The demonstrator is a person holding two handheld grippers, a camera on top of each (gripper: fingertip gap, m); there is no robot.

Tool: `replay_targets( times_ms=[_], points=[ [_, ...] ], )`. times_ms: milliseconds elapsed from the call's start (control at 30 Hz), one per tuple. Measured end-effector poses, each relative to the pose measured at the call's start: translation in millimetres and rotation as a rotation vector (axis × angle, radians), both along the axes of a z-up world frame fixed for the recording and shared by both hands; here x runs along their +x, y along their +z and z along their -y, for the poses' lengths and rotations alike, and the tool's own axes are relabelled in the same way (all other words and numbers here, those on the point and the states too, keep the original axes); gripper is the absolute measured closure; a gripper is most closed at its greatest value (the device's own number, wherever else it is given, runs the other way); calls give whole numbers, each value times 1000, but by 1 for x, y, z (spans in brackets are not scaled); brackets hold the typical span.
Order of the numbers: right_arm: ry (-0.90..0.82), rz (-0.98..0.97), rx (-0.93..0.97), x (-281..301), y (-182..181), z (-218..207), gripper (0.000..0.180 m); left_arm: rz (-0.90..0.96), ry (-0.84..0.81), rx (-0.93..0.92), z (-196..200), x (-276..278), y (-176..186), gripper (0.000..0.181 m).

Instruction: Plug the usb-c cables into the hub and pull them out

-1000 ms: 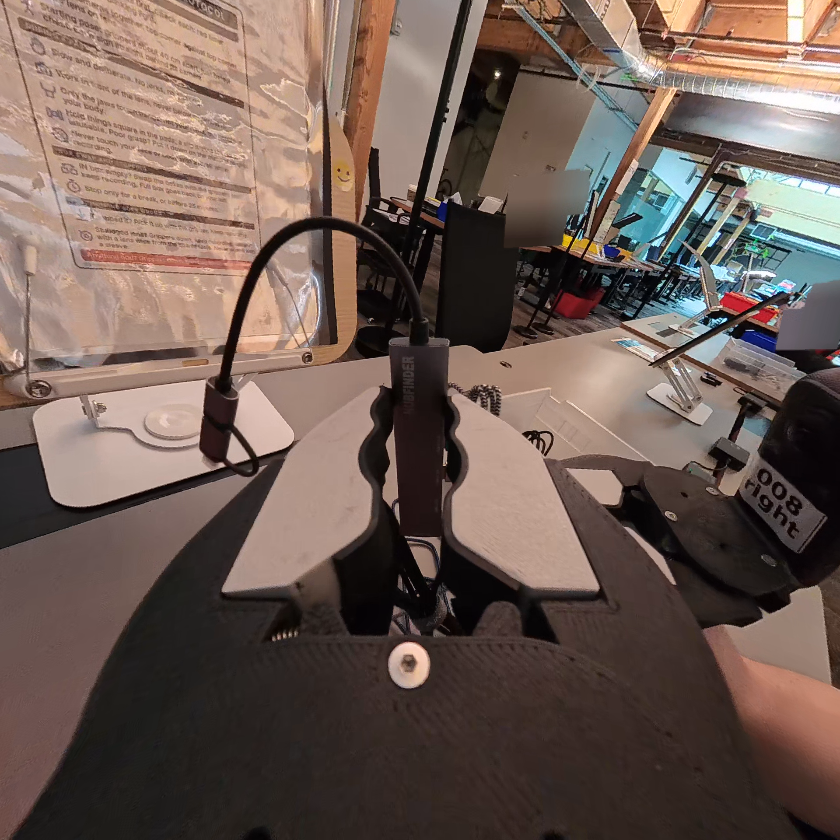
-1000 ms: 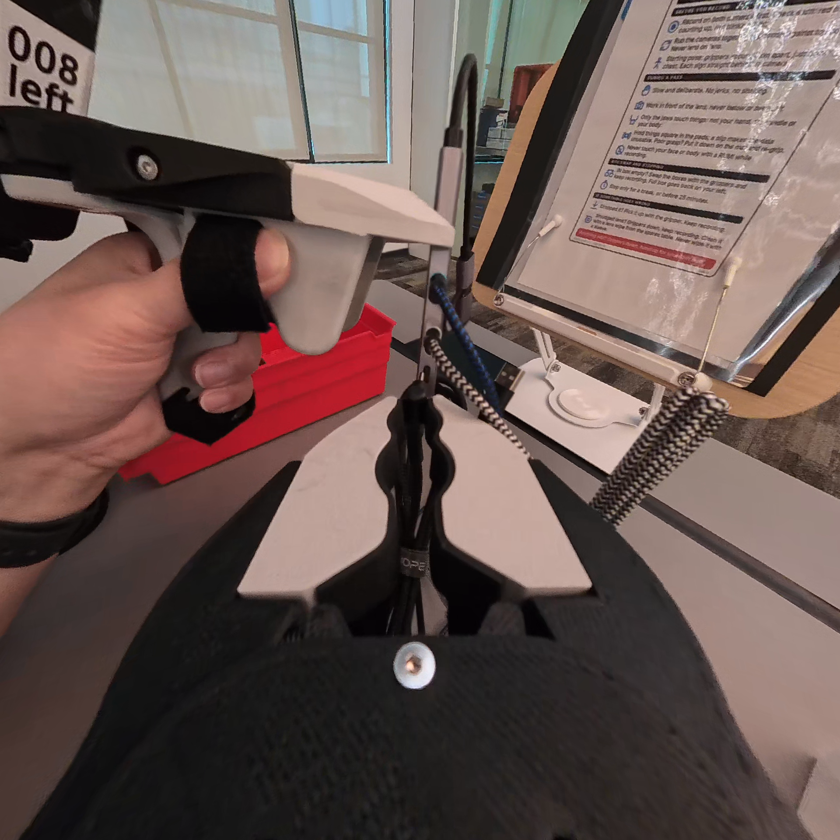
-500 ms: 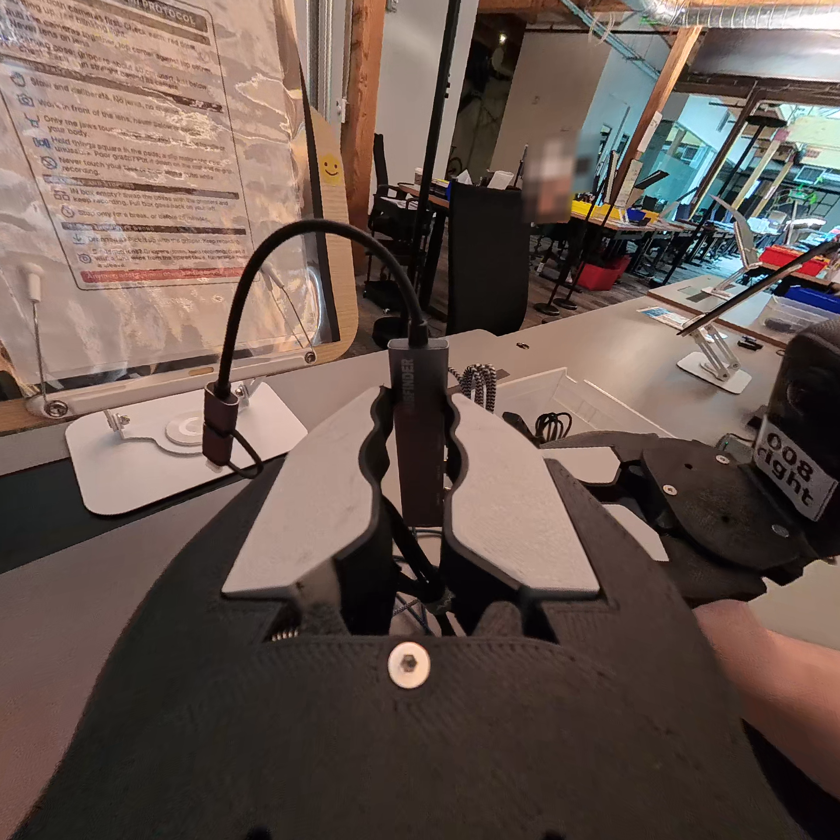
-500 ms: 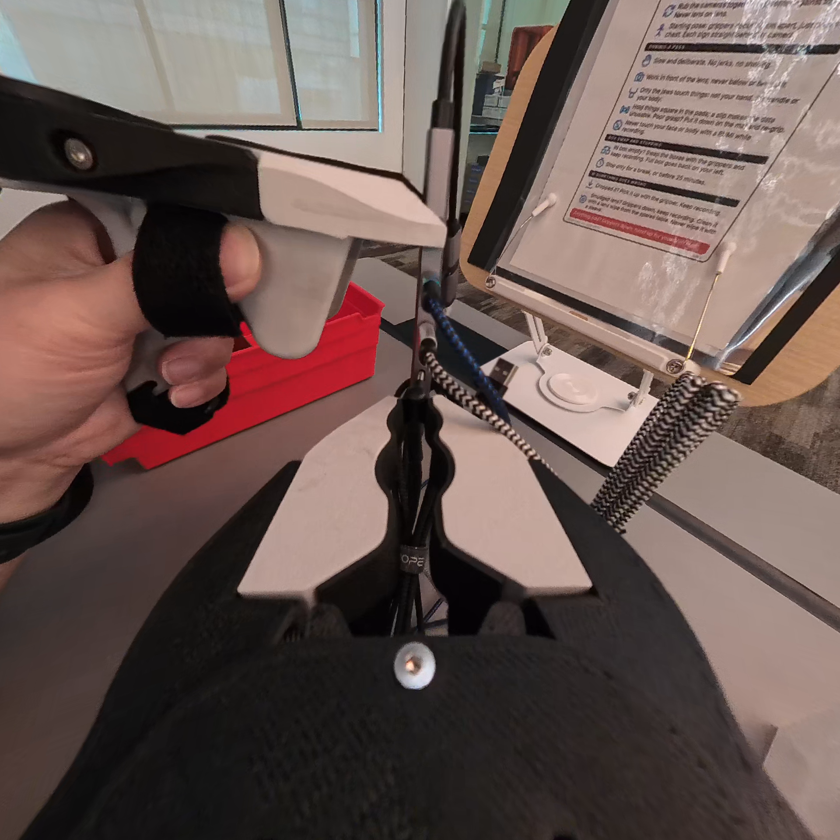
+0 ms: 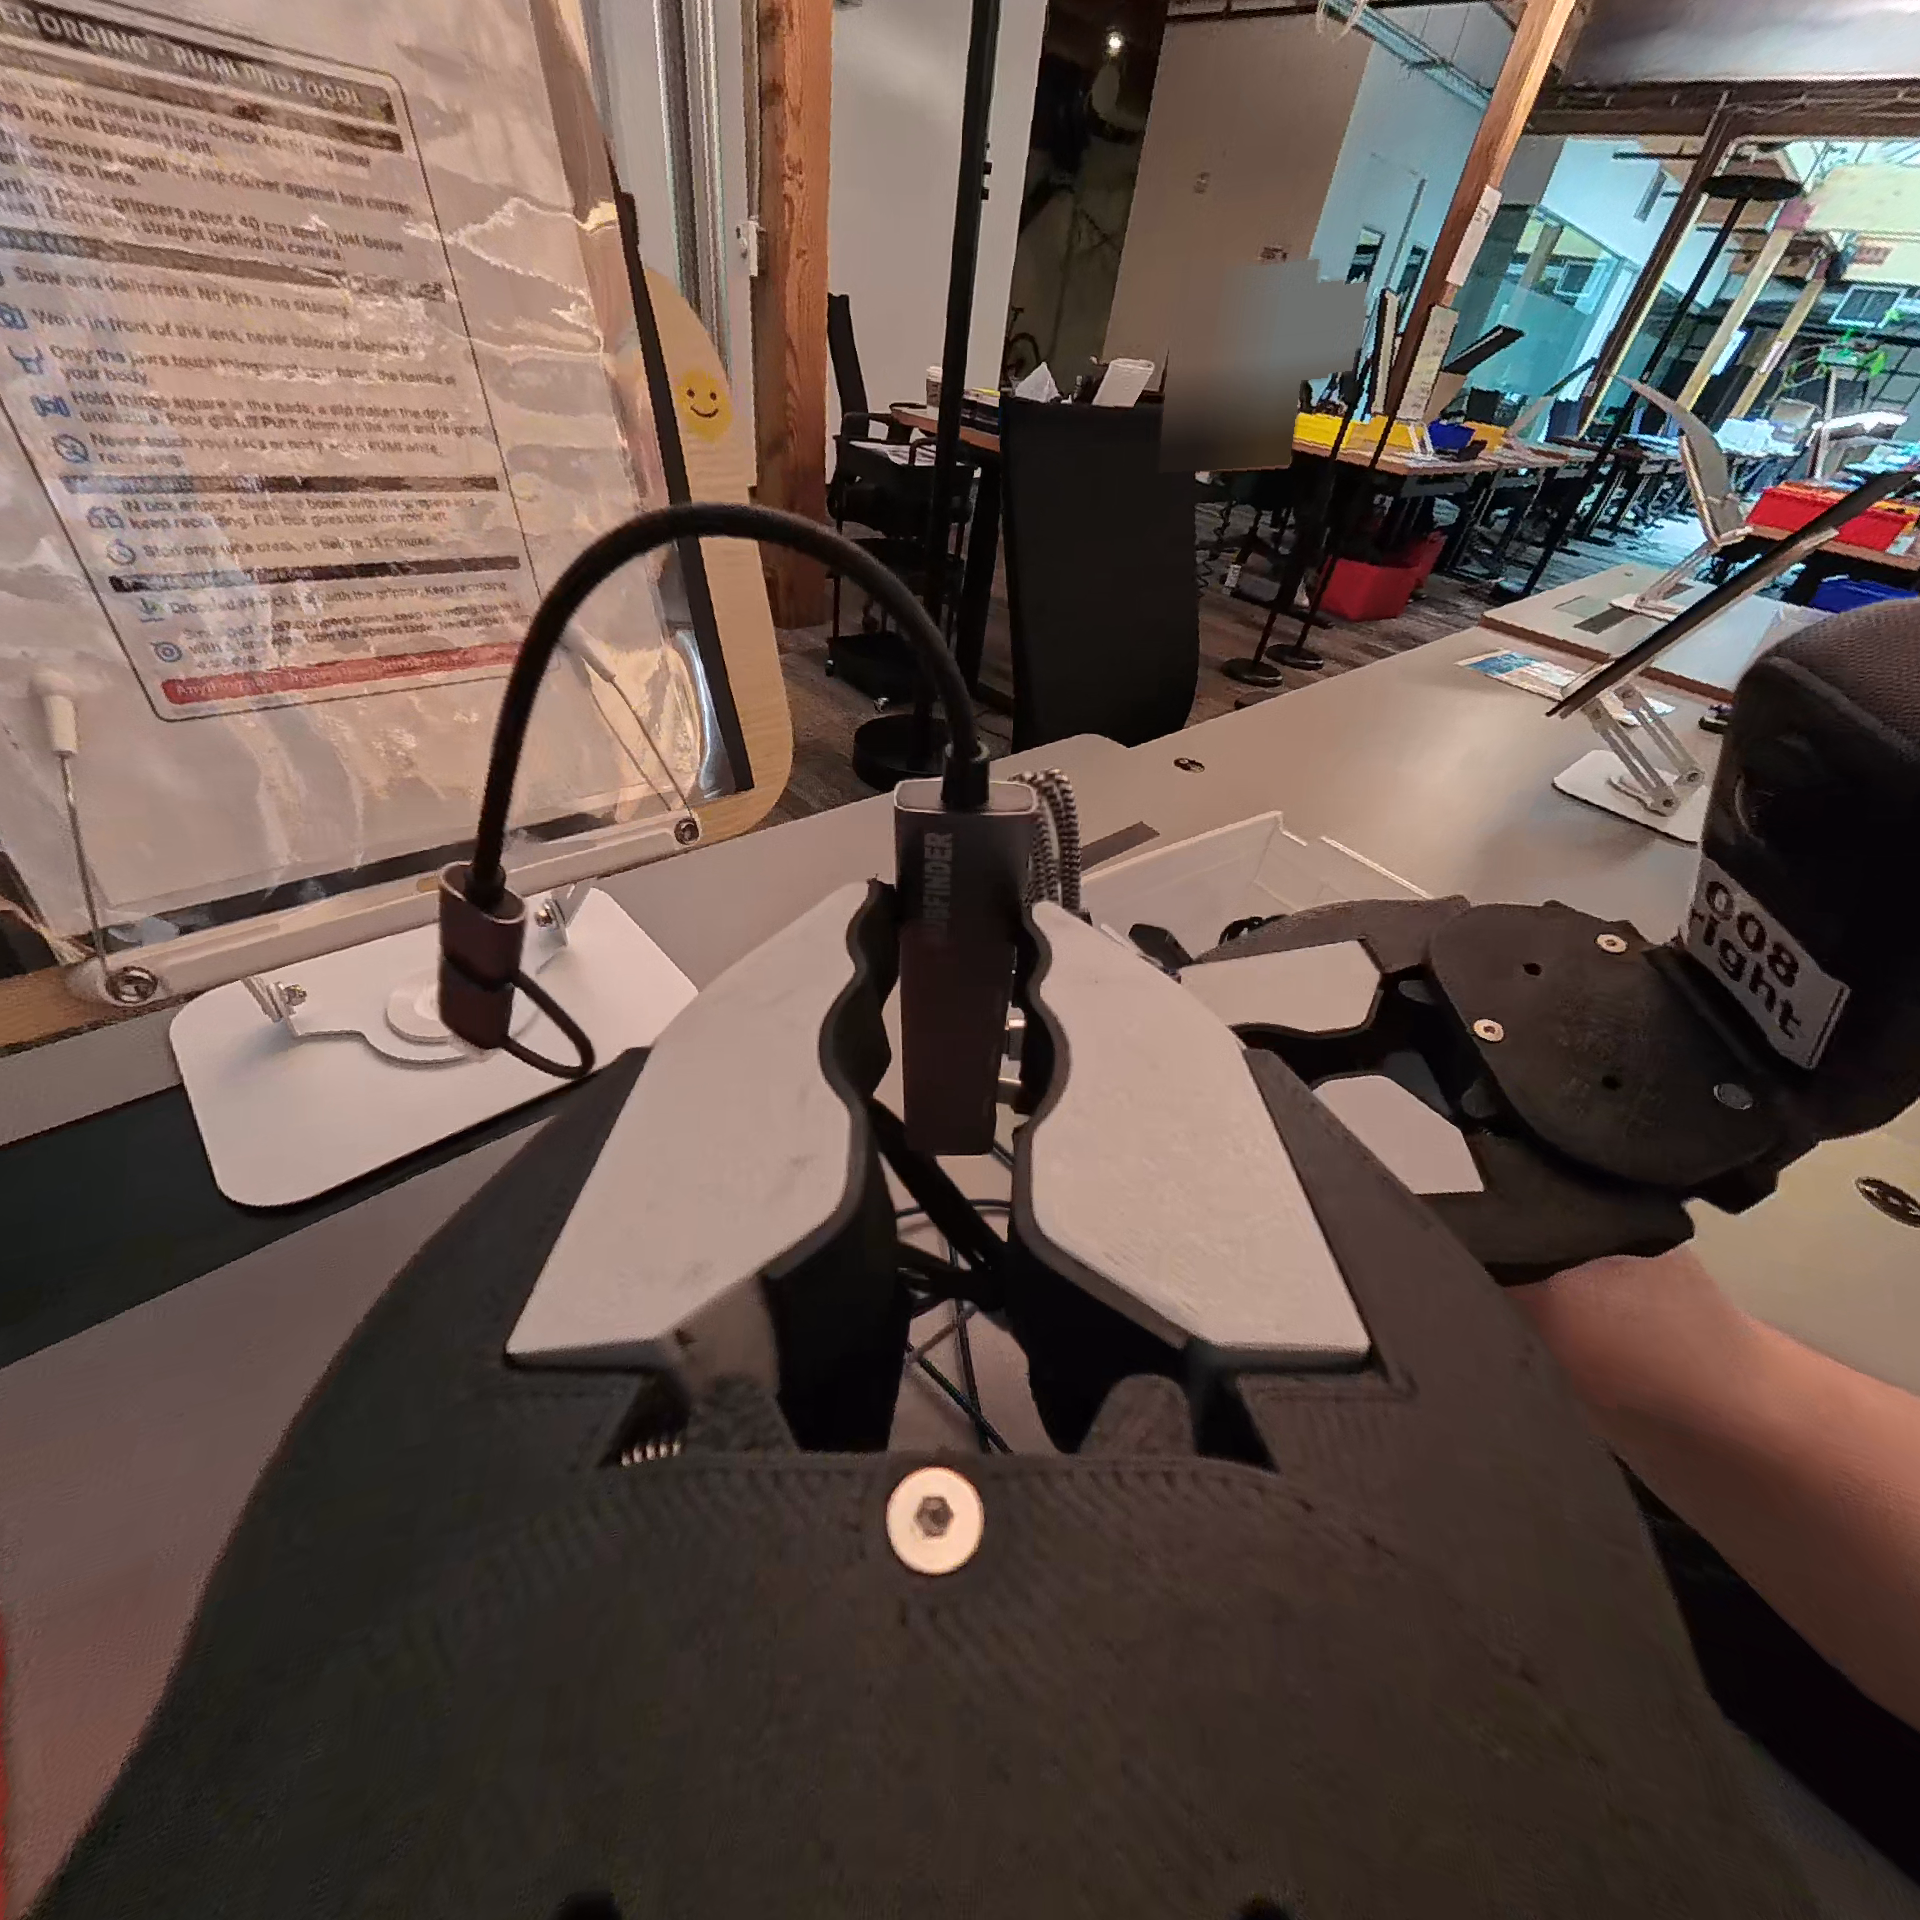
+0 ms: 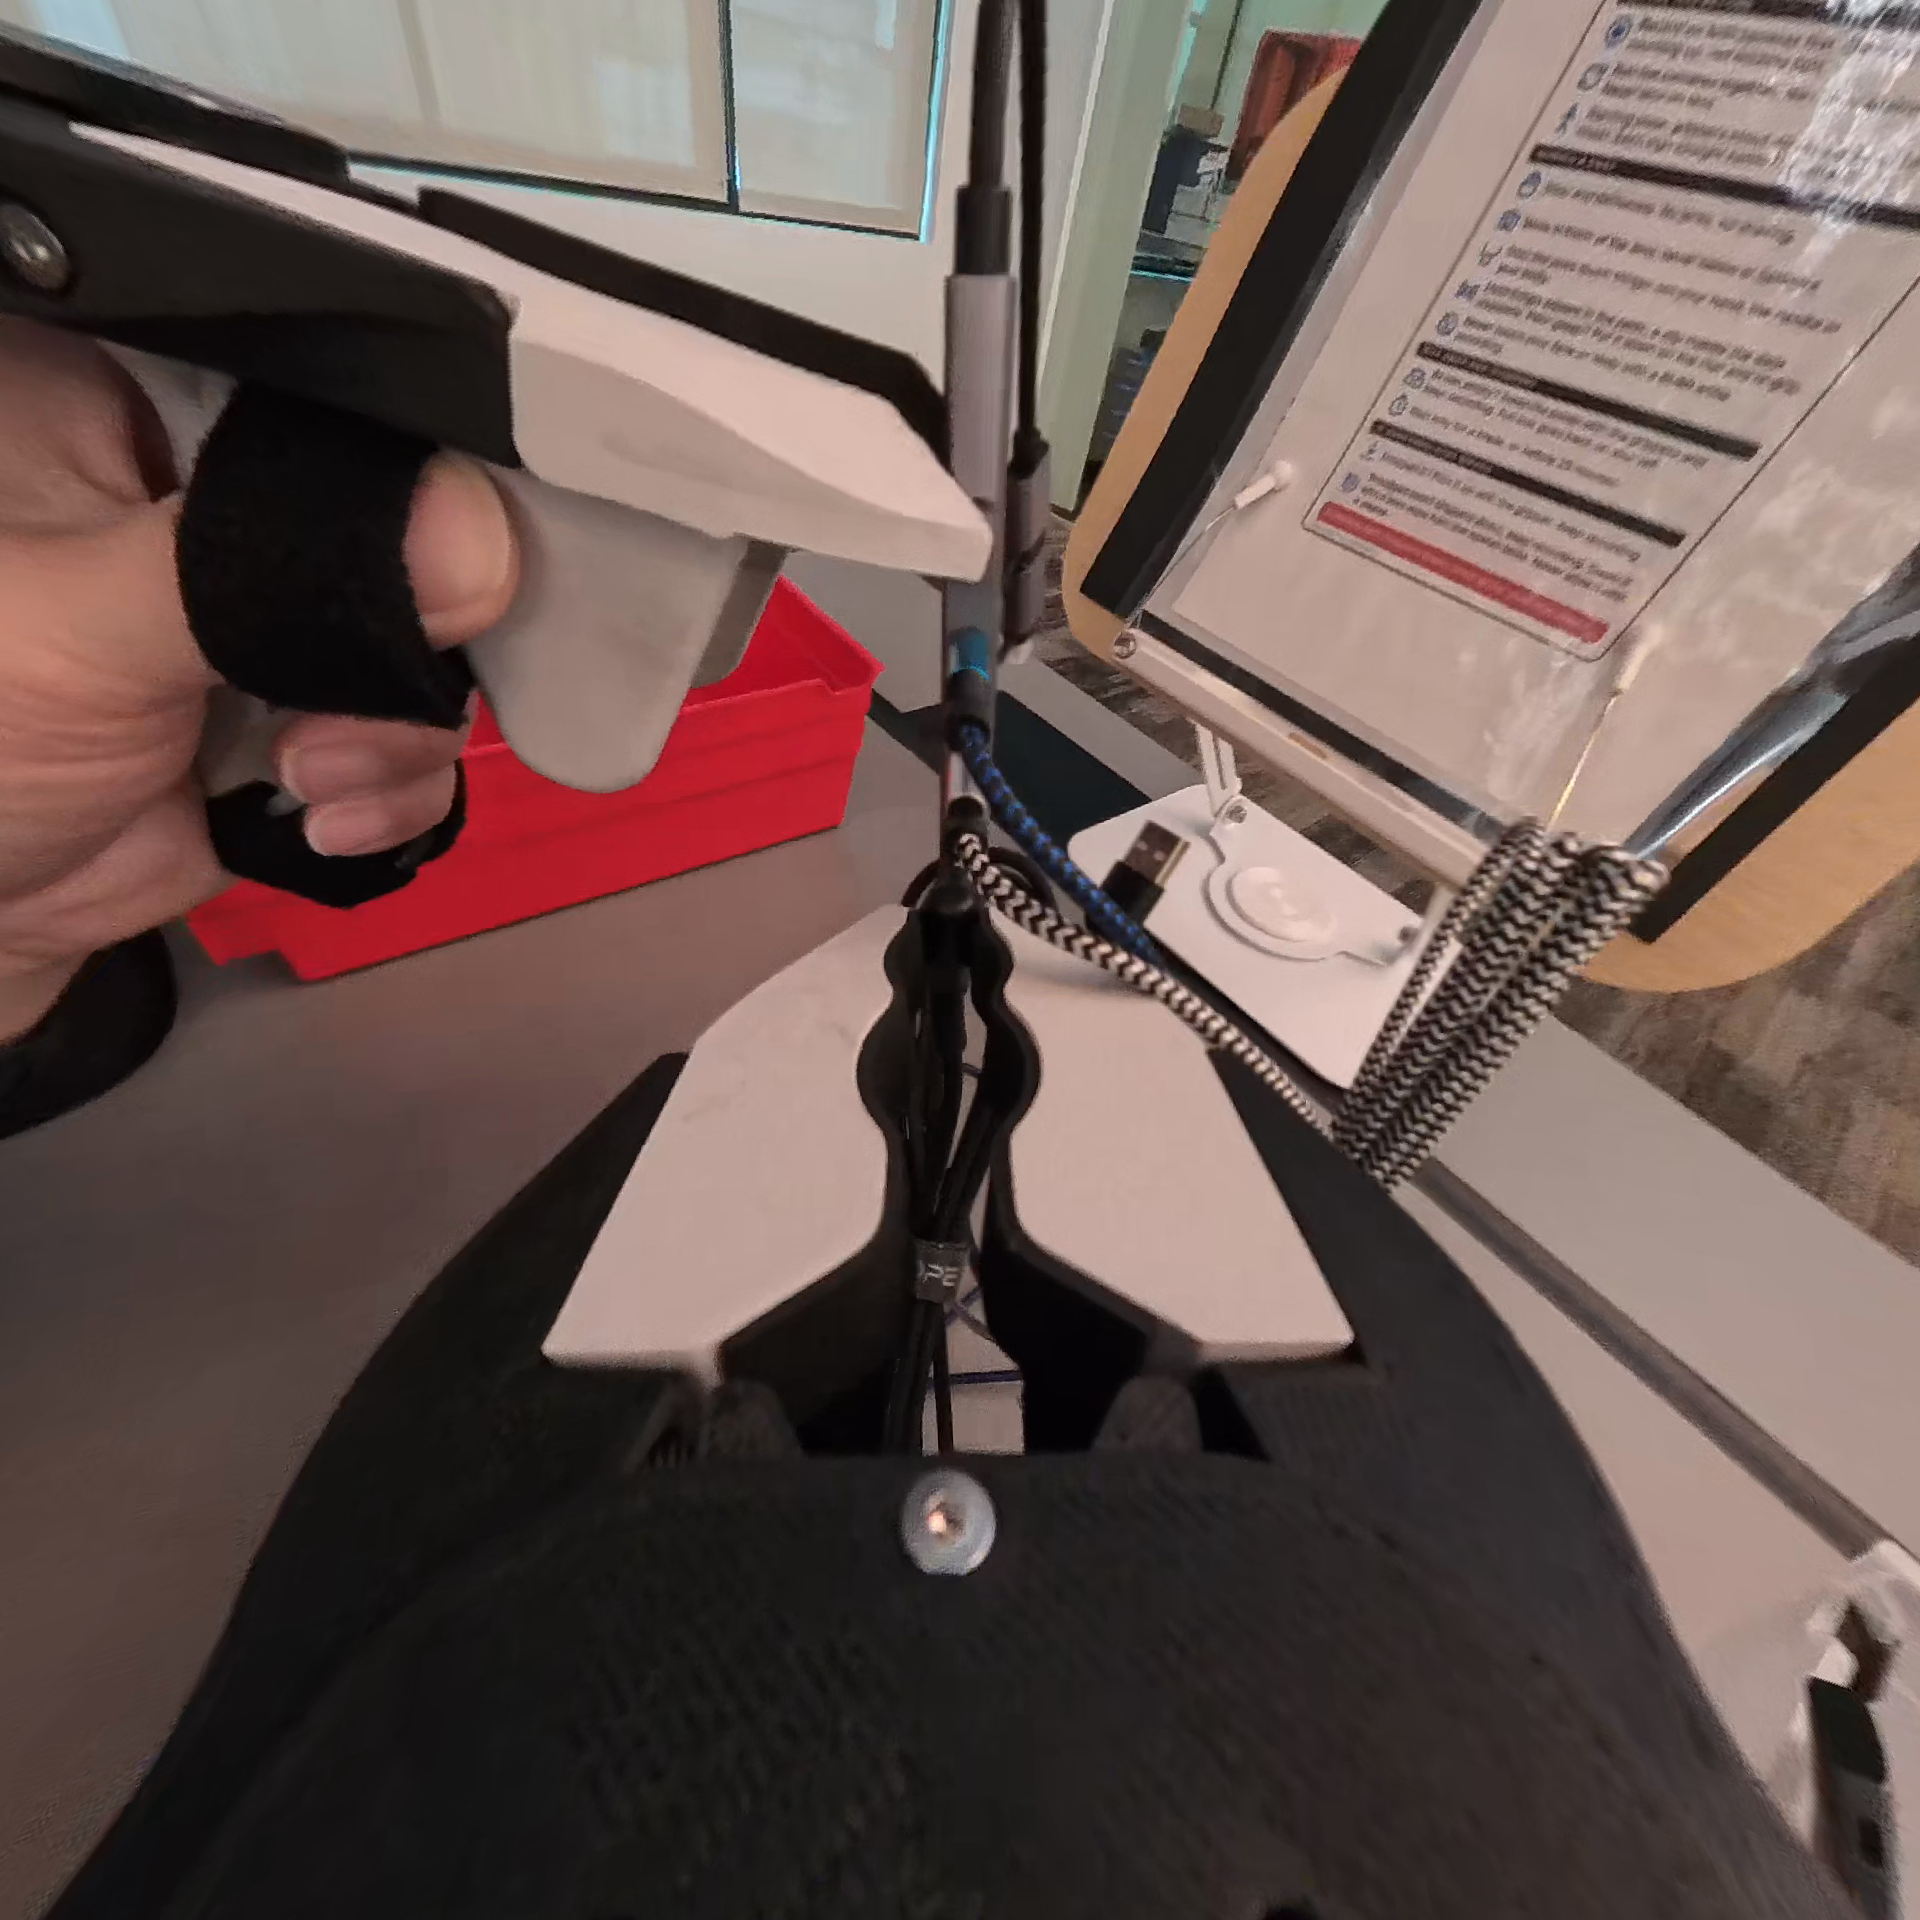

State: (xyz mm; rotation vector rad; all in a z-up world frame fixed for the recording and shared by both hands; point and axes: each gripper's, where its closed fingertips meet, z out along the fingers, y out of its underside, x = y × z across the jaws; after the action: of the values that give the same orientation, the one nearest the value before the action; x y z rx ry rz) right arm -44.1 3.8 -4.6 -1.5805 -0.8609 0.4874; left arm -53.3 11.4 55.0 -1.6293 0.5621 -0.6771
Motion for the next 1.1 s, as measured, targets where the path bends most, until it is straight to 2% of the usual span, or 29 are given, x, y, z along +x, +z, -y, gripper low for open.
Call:
replay_targets(
  times_ms=[233, 433, 567, 667, 700, 733, 800, 900, 1000, 1100],
  points=[
    [23, 28, -26, 6, 1, 0, 172, -112, 0, 84, 9, 9, 3, 159],
    [77, 77, 79, 6, 4, 4, 172, -92, -48, 76, 16, 11, 6, 159],
    [48, 29, 77, 6, 5, 0, 172, -59, -96, 52, 18, 10, 7, 159],
    [99, -6, 100, 3, 6, 3, 172, -102, -102, 83, 23, 11, 9, 159],
    [88, -24, 115, 5, 9, 2, 172, -100, -118, 97, 27, 12, 12, 160],
    [70, -47, 127, 8, 12, 0, 172, -59, -179, 109, 36, 16, 18, 181],
    [109, -132, 156, 7, 21, 4, 172, 68, -328, 58, 53, 29, 30, 181],
    [135, -154, 174, 4, 22, 9, 172, -12, -182, 124, 34, 19, 27, 181],
    [196, -243, 173, -5, 18, 19, 172, -37, -166, 183, 36, 16, 25, 181],
    [270, -345, -4, -16, 3, 19, 172, -115, -125, 159, 35, 7, 12, 181]
  ],
)
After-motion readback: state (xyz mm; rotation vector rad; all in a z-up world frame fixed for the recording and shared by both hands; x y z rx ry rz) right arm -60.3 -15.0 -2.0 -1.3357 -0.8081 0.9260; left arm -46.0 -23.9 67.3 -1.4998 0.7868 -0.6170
